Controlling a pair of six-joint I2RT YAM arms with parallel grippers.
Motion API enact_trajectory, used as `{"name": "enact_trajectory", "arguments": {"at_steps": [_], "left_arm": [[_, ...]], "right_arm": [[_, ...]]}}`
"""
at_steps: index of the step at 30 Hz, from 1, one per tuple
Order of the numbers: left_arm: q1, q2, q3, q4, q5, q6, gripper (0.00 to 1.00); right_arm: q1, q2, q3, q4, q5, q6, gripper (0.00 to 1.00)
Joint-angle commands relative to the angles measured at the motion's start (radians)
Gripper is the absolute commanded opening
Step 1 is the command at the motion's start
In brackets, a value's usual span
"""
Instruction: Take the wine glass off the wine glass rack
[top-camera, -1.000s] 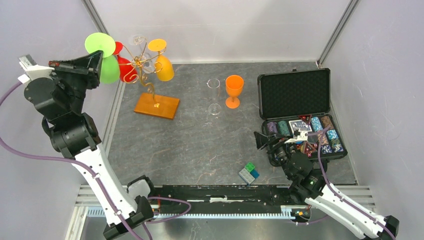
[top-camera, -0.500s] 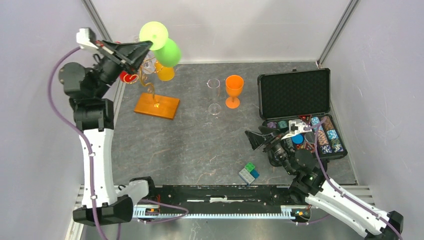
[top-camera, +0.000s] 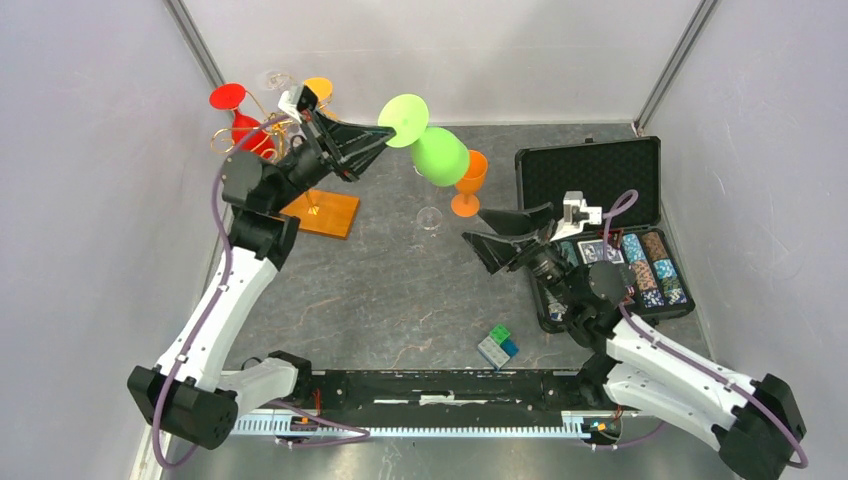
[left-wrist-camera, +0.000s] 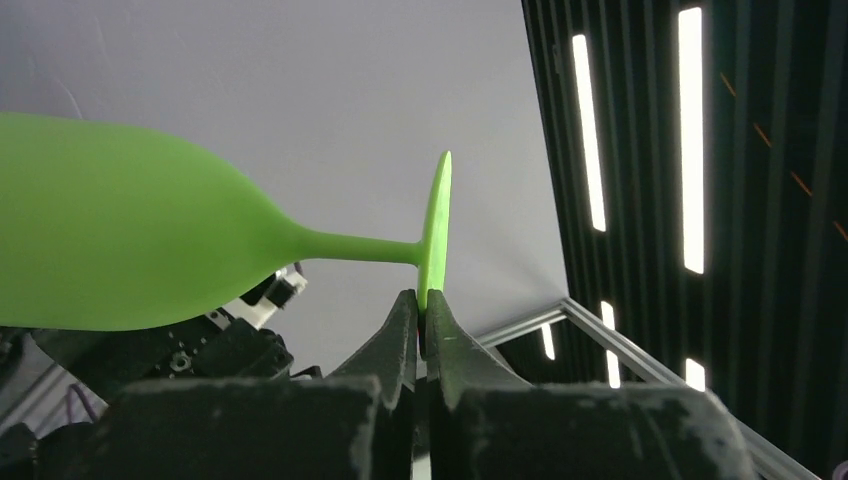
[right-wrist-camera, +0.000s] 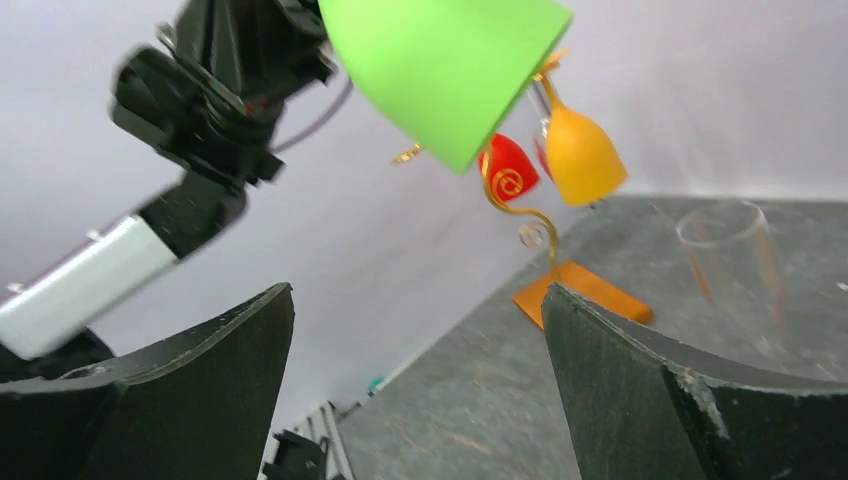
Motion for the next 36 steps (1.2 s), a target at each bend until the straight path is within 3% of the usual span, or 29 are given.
{"name": "enact_trajectory", "arguments": {"at_steps": [1,9,13,18,27,31,34,36], "left_arm": [[-0.065,-0.035,-0.058,0.232,-0.065,-0.172,0.02],[-0.131,-0.114,-0.151,0.291,-0.115,-0.275,0.02],[-0.133,-0.147,-0.171,0.296,-0.115,-0.301,0.02],[-0.134,-0.181,-0.191,0.304,-0.121,-0.326,0.02],[-0.134,-0.213,-0.220,0.292,-0.133,-0.327,0.02],[-0.134,-0.208,-0.227,0.297,-0.134,-0.328,0.02],[-0.134,-0.206,-0.232,0.299,-0.138,-0.327,0.02],[-0.135,-0.204,-0.233,0.299,-0.140,-0.317,0.08]], "right_arm": [[-0.078,0.074,0.028,0.387,-0.155,0.185,0.98],[-0.115,0.228,0.062,0.715,-0.235,0.307,0.97],[-0.115,0.301,0.113,0.887,-0.295,0.366,0.89],[-0.115,0.387,0.173,1.077,-0.335,0.456,0.73],[-0.110,0.428,0.251,1.113,-0.357,0.463,0.39],[-0.110,0.428,0.265,1.121,-0.358,0.449,0.32],[-0.110,0.430,0.278,1.126,-0.359,0.446,0.17],[-0.110,0.430,0.281,1.125,-0.358,0.445,0.03]]}}
